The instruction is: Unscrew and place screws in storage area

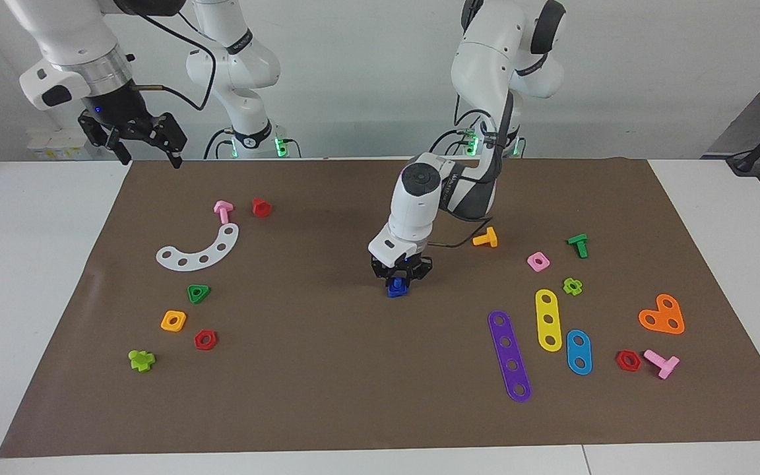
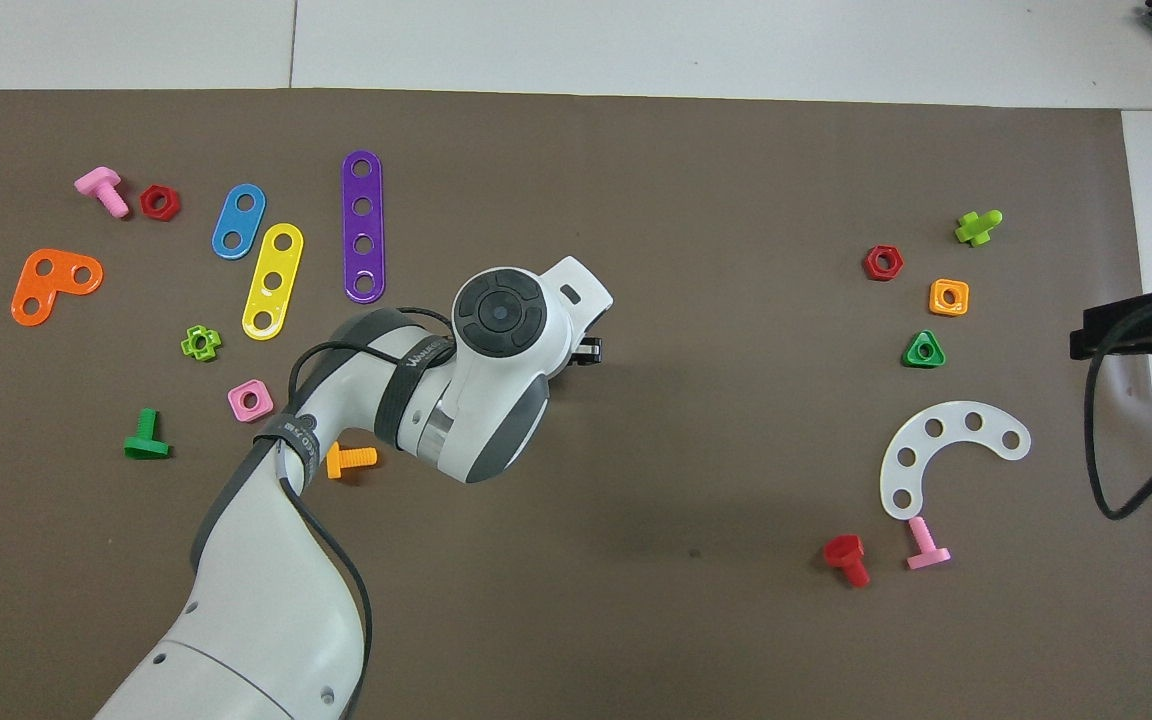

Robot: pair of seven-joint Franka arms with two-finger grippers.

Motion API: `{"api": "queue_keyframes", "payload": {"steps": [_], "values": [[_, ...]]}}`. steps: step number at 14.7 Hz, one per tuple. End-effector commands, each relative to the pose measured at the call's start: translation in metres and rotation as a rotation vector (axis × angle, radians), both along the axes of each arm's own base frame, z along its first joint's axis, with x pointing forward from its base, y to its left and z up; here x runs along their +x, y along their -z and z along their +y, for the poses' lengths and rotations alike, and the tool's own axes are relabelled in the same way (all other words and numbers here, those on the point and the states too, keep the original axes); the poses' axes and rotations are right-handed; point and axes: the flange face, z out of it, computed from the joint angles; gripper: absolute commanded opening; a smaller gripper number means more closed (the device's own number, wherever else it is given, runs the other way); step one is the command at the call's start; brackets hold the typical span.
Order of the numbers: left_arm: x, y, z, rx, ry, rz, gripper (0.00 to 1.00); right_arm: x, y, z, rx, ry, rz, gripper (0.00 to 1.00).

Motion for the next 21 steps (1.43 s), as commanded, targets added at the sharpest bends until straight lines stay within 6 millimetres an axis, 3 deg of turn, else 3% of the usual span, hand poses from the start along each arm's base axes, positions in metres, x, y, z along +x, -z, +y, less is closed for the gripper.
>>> {"api": "queue_keyframes", "payload": {"steps": [1,8,11,13,15,17,18,21], "values": [[-0.003,-0.010,0.000,0.009,0.013,-0.025,0.30,-0.004,-0.001,0.001,0.000,0.008,-0.010,1.00],[0.010,-0.045,-0.012,0.020,0.014,0.013,0.29,-0.004,-0.001,0.001,0.000,0.008,-0.010,1.00],[0.025,-0.066,-0.002,0.074,0.000,0.084,0.29,-0.005,-0.002,0.001,0.000,0.009,-0.012,1.00],[0.043,-0.074,0.026,0.084,-0.045,0.104,0.29,-0.004,-0.001,0.001,0.000,0.008,-0.010,1.00],[0.070,-0.078,0.072,0.074,-0.105,0.097,0.27,-0.004,-0.001,0.001,0.000,0.009,-0.010,1.00],[0.080,-0.072,0.103,0.080,-0.064,0.118,0.26,-0.004,-0.001,0.001,0.000,0.009,-0.010,1.00],[0.085,-0.063,0.130,0.087,-0.068,0.139,0.26,-0.004,-0.001,0.001,0.000,0.008,-0.010,1.00],[0.074,-0.040,0.177,0.100,-0.003,0.197,0.26,-0.004,-0.001,0.001,0.000,0.008,-0.010,1.00]]}}
